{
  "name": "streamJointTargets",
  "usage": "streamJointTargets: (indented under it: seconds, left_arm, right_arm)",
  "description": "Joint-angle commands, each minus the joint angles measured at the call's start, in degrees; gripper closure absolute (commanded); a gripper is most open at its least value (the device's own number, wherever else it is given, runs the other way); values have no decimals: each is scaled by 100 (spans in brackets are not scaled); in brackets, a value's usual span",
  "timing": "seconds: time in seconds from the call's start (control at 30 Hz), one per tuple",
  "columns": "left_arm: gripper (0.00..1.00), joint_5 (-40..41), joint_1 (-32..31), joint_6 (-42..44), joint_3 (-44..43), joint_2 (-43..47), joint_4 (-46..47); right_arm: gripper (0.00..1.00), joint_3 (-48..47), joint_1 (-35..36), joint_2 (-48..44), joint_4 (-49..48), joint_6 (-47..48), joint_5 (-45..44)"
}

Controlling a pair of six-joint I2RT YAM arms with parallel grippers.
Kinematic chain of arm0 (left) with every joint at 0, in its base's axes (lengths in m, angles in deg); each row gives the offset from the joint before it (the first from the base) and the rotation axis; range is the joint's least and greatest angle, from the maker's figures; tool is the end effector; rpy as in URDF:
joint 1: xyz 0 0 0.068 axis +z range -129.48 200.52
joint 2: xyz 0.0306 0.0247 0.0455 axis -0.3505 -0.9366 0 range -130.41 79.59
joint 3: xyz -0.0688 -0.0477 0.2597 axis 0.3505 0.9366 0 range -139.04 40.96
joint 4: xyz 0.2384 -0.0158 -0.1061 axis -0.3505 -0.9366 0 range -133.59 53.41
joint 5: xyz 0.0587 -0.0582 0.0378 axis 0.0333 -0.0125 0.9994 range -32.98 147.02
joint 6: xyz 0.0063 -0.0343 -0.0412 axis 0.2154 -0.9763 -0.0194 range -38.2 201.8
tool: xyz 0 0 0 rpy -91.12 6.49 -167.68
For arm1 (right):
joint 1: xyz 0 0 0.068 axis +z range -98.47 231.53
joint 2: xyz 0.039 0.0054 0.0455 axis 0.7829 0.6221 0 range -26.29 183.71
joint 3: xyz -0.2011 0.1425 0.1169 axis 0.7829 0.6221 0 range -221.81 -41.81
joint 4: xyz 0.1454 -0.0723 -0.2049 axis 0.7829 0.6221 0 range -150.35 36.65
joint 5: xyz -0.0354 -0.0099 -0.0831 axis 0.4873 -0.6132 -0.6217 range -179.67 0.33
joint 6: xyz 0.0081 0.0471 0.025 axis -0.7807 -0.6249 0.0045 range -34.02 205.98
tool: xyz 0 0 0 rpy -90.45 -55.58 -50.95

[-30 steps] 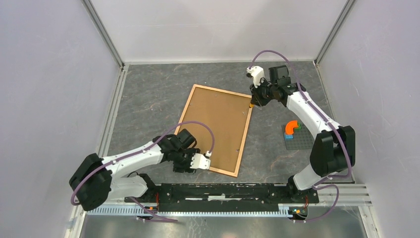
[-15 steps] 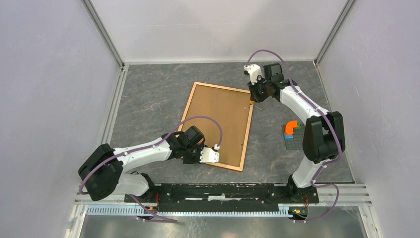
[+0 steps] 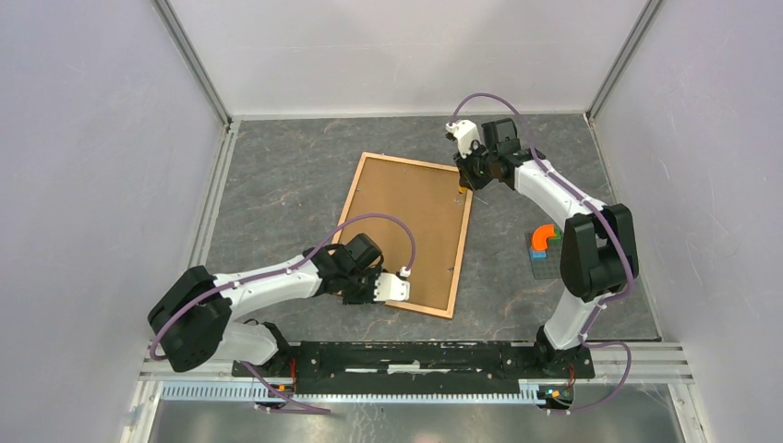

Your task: Take the photo out of the frame

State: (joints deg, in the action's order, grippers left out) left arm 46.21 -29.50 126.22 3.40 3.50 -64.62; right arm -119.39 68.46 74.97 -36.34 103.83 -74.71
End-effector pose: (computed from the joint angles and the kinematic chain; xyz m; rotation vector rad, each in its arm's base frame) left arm 0.1418 -0.1797 0.1641 2.0390 1.8138 -0.2856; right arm 0.3733 0.1233 0.2488 -0.8285 2.2396 0.3056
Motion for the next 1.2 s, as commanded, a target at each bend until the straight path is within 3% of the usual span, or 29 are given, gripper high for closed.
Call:
streamJointTargets:
  seconds: [0.0, 0.3, 0.97, 1.17]
  left_arm:
    - [58, 34, -16, -259, 17, -322, 305]
    - [60, 44, -11, -533, -131, -545, 452]
    - [62, 250, -7, -860, -372, -905, 541]
    - [64, 438, 53, -1120, -610, -1211, 753]
  right_arm:
    - [100, -196, 47, 80, 99, 64, 105]
    - [100, 96, 87, -112, 366, 27, 412]
    - [100, -835, -5, -117, 740, 142, 857]
    - [100, -779, -78, -482, 1221, 596, 1064]
